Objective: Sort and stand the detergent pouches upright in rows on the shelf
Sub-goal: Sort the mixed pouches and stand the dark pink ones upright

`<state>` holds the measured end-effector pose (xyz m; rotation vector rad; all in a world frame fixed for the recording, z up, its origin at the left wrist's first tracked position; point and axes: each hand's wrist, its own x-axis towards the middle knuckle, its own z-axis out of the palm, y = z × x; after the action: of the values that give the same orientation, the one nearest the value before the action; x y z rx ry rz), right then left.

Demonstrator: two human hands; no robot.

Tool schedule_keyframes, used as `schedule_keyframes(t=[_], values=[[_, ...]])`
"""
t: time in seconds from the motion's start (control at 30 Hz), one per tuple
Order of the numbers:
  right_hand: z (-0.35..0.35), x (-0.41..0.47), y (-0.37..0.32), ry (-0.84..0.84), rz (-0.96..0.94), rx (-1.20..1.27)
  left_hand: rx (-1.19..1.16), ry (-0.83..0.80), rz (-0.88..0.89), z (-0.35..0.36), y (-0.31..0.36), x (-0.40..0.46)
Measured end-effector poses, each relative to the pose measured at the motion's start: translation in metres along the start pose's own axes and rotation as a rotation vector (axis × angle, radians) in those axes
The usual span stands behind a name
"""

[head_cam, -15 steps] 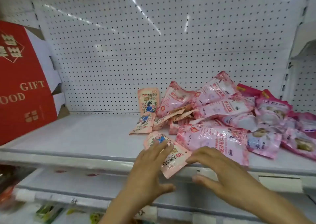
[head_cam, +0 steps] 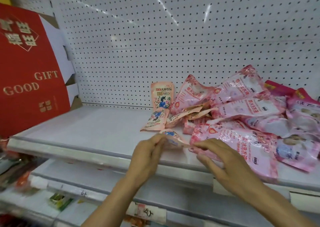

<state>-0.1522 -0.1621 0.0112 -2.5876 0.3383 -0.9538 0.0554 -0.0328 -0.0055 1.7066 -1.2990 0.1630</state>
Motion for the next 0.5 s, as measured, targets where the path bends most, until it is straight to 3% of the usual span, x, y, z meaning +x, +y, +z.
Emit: schedule_keyframes(t=[0.13, 0.2, 0.4, 0.5], values=[[0.011, 0.040, -0.007, 0.123, -0.019, 0.024, -0.199, 0.221, -0.105, -0.032, -0.017, 0.044], [0.023, 0.063, -0.006, 0.135, -0.053, -0.076, -0.296, 0.281, -0.191, -0.051, -0.036, 0.066], [0.080, 0.136, 0.002, -0.071, -0.261, -0.636, -0.353, 0.293, -0.405, -0.093, -0.097, 0.123], [0.112, 0.165, 0.009, -0.153, -0.344, -0.767, -0.349, 0.281, -0.424, -0.105, -0.126, 0.153]])
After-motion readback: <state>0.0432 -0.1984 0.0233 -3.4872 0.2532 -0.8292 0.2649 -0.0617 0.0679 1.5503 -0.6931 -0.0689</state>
